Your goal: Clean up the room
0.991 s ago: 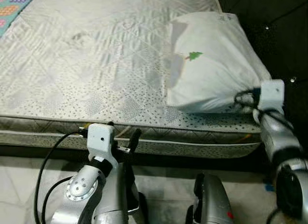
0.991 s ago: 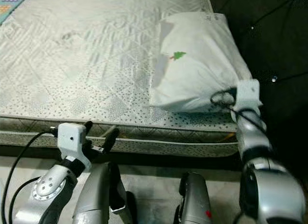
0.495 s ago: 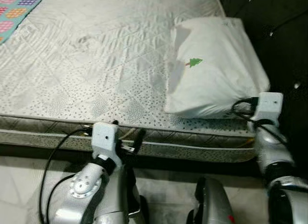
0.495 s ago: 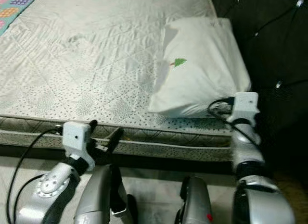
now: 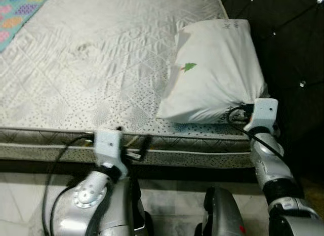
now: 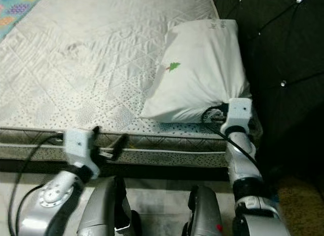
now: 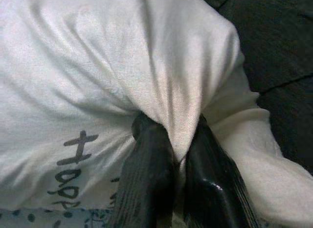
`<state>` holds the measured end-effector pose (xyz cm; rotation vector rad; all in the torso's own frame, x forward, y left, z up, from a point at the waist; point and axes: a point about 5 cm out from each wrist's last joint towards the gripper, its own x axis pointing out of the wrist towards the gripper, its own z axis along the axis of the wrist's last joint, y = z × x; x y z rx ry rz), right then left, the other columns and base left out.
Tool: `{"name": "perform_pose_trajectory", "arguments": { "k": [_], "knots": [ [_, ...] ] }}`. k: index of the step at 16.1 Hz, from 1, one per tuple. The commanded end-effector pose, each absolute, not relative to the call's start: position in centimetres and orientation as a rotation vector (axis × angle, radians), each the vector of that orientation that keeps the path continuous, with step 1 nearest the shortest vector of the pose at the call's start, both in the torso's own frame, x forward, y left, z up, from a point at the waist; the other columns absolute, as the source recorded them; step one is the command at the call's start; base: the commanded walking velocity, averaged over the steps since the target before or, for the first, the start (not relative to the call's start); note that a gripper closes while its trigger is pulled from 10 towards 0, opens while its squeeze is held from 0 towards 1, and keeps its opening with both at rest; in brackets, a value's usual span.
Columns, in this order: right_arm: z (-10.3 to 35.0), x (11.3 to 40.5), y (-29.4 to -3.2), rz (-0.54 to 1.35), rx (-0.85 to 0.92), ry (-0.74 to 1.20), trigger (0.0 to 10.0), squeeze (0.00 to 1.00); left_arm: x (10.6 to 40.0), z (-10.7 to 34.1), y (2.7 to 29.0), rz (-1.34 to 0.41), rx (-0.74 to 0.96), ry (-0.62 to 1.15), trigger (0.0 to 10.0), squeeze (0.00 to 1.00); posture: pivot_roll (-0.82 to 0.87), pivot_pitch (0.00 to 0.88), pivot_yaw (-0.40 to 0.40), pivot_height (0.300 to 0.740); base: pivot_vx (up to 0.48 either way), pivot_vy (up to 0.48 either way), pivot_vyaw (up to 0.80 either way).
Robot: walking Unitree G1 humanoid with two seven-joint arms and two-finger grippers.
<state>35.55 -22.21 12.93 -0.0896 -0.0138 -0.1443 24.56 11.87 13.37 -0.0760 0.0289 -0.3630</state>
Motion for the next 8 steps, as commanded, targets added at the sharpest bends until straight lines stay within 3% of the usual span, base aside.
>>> {"name": "perform_pose_trajectory", "arguments": {
  "k": [1,8],
  "knots": [
    [13.4,35.4,-21.2,-0.116,-0.066,-0.049,10.0,0.00,24.6,12.9,12.2,-0.351,-0.062,0.043,10.0,0.00,0.02,0.126,0.026,0.564,0.000,0.000,0.00],
    [15.0,35.5,-19.2,-0.048,-0.021,-0.096,10.0,0.00,24.8,13.0,12.1,-0.353,-0.062,0.035,10.0,0.00,0.02,0.119,0.024,0.603,0.000,0.000,0.00]
  ]
}}
